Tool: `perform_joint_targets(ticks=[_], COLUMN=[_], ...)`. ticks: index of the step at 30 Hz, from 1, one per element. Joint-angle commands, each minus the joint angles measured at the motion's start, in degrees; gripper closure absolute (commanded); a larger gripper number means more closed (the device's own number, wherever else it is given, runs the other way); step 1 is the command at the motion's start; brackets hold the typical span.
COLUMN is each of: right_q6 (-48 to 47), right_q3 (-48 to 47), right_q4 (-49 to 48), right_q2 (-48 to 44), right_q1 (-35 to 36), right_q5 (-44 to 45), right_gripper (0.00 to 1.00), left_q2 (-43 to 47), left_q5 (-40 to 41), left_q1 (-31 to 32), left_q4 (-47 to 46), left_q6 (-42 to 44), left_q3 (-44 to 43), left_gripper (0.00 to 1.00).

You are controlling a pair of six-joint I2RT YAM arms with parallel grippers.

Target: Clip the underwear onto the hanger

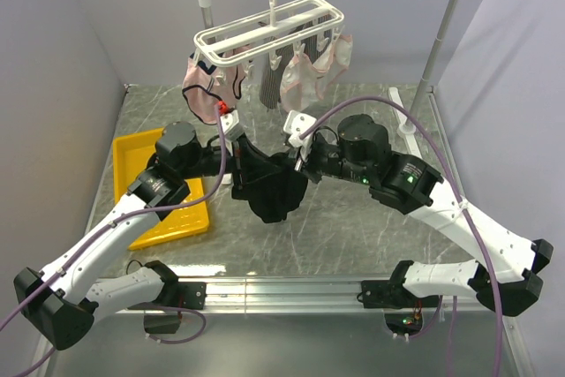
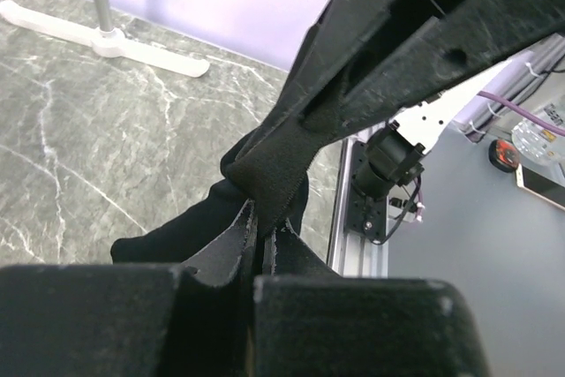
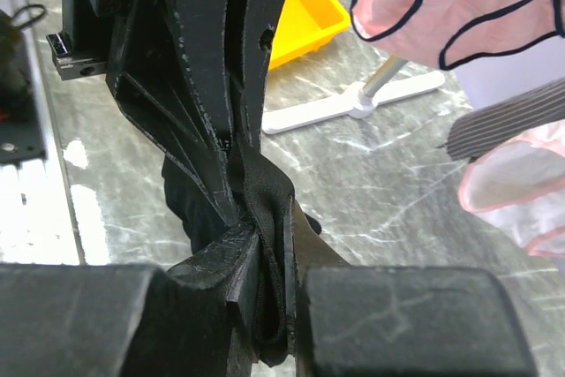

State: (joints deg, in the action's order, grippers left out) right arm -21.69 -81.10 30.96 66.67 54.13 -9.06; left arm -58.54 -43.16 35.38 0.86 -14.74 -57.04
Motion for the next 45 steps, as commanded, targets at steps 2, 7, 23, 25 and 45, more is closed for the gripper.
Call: perform_joint_targets(ticks=[2,7,23,25,45], right_q6=[1.8,2.1,-10.3,-11.2,-14.5], right_q3=[-4.4,-7.9,7.0,6.7,2.4], right_q4=[-7.2,-1.9,-12.0,-13.5,-9.6], right_q2=[-0.7,2.3,-3.3,-2.7,-3.7], right_q1=[-2.8,-4.5,4.8,4.8,1.0], right_q5=[-0.3,-7.9,10.5,13.3,5.0], right_gripper=[1.0,0.7,0.05,0.08,0.49], left_q2=[1.8,1.9,-3.9,-3.9,-3.9], left_q5=[-6.3,-3.2,-5.2,-5.8,-7.8], left_q1=[0.3,-2.1,-2.2,-2.2,-2.1], left_q4=[1.2,0.6,7.7,7.9,12.9], left_q6=[-0.4,-1.7,0.0,0.0,5.9], left_q3=[-1.0,-1.9,-8.5,-8.4,-7.4], left_gripper=[1.0,1.0,1.0,1.0,1.0])
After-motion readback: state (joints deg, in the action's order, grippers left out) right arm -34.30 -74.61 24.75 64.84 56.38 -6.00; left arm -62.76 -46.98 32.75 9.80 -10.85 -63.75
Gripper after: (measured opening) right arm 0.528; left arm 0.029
